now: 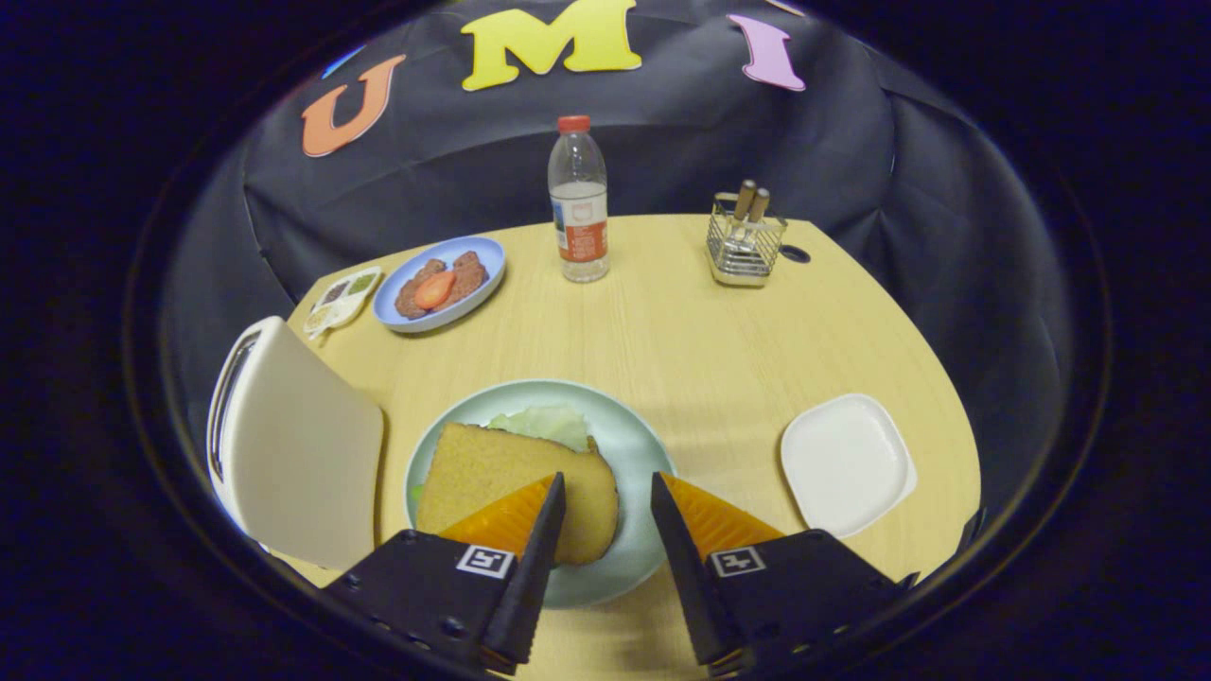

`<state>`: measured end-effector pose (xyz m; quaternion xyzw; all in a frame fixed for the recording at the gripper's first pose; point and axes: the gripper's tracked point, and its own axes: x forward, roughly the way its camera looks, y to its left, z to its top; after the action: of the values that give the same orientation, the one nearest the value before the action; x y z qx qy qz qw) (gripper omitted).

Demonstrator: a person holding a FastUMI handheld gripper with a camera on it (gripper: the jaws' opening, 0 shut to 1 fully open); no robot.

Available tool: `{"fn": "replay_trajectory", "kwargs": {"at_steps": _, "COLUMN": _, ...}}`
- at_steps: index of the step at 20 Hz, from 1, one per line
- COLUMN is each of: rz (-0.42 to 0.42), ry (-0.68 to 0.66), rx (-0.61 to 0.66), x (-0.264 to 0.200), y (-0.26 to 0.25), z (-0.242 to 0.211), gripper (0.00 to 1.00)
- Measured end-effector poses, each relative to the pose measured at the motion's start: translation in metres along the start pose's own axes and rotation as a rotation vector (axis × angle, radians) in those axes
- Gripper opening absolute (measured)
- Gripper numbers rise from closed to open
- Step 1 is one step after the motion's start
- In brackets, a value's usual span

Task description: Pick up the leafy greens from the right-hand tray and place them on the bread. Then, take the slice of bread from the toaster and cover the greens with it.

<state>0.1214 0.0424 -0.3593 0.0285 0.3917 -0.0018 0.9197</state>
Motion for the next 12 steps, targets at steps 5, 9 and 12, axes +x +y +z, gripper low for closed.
{"fn": "replay_trajectory", "kwargs": {"at_steps": 5, "rz": 0.083, "ry": -0.191, "rx": -0.045, "x": -0.086, "y": -0.002, "z": 0.033, "gripper": 0.87}}
{"fn": "replay_trajectory", "kwargs": {"at_steps": 9, "rz": 0.146, "ry": -0.384, "rx": -0.074, "x": -0.186, "y": -0.012, "z": 0.053, "gripper": 0.92}}
{"fn": "replay_trajectory", "kwargs": {"at_steps": 12, "rz": 0.157, "ry": -0.503, "rx": -0.076, "x": -0.253, "y": -0.024, "z": 0.063, "gripper": 0.96}}
